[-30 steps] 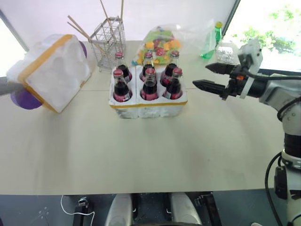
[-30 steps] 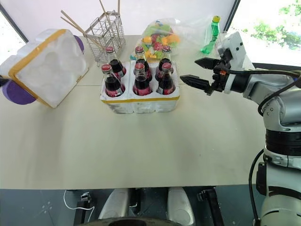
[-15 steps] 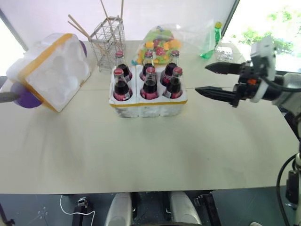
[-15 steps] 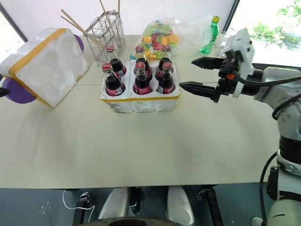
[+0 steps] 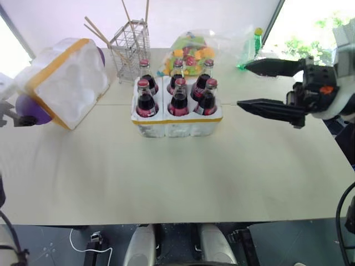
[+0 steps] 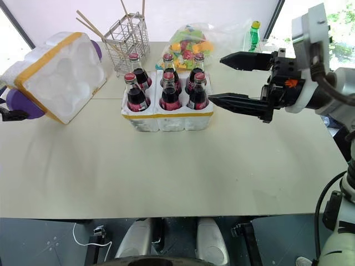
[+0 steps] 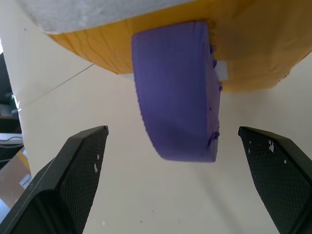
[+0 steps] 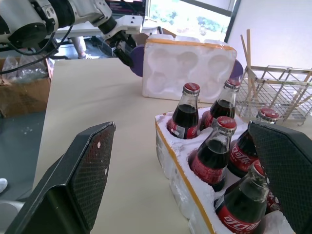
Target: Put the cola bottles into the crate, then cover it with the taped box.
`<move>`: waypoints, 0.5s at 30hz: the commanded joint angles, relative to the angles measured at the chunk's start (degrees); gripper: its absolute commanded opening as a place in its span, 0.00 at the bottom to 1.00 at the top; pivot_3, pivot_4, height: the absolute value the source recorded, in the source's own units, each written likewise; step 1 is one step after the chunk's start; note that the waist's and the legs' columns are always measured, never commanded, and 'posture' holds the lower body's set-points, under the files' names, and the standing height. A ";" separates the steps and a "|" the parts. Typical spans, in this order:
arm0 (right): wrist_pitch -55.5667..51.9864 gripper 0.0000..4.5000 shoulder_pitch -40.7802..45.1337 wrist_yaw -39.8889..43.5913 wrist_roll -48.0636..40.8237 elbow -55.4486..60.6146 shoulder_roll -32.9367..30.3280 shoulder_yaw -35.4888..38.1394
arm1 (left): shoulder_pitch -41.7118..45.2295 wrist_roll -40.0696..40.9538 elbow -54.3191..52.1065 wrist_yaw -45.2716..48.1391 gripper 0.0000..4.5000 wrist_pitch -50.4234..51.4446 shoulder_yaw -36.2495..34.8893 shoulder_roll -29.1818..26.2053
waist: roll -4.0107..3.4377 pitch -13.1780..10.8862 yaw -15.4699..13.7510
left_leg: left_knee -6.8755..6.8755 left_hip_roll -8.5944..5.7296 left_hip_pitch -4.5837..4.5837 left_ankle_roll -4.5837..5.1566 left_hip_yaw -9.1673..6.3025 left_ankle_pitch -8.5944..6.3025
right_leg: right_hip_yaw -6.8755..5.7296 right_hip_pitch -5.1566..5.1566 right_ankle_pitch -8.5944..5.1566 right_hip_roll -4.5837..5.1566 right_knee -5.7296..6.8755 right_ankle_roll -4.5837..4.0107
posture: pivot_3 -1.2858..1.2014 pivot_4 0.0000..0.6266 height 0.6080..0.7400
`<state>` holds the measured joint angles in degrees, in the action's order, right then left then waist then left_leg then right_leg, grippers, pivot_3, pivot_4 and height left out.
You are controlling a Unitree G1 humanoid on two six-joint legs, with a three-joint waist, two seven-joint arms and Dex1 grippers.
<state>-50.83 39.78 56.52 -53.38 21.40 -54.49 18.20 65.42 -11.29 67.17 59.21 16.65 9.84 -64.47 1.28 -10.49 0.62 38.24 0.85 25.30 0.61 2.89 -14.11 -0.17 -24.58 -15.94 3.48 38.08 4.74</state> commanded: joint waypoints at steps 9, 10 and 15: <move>0.42 1.00 -2.29 -5.59 -4.46 3.59 2.63 1.01 | 6.01 -4.79 5.61 -4.55 0.94 -2.07 0.82 3.58 | 0.04 0.01 0.12 | 0.02 -0.03 0.00 0.02 0.00 0.01 | 0.00 0.00 0.02 0.00 0.03 0.03 | 0.52 0.24 1.00; 0.30 1.00 -2.44 -6.17 -4.93 3.82 2.86 1.14 | 5.91 -5.10 5.83 -4.86 0.88 -2.29 0.89 3.74 | 0.03 0.01 0.18 | 0.02 -0.03 0.00 0.02 0.01 0.01 | 0.00 0.00 0.02 0.00 0.02 0.04 | 0.52 0.24 1.00; 0.16 1.00 -3.45 -8.29 -6.71 5.13 3.34 1.25 | 6.09 -5.49 6.93 -6.63 0.37 -2.41 0.00 4.36 | 0.04 0.01 0.08 | 0.02 -0.03 0.00 0.02 0.00 0.01 | 0.00 0.00 0.02 0.00 0.04 0.04 | 0.52 0.24 1.00</move>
<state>-50.90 36.12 48.83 -58.50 24.79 -51.00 18.15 70.27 -16.03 74.11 54.36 14.54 10.21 -59.29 1.31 -10.48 0.70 38.27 0.83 25.29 0.62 2.89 -14.10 -0.17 -24.58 -15.92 3.48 38.12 4.79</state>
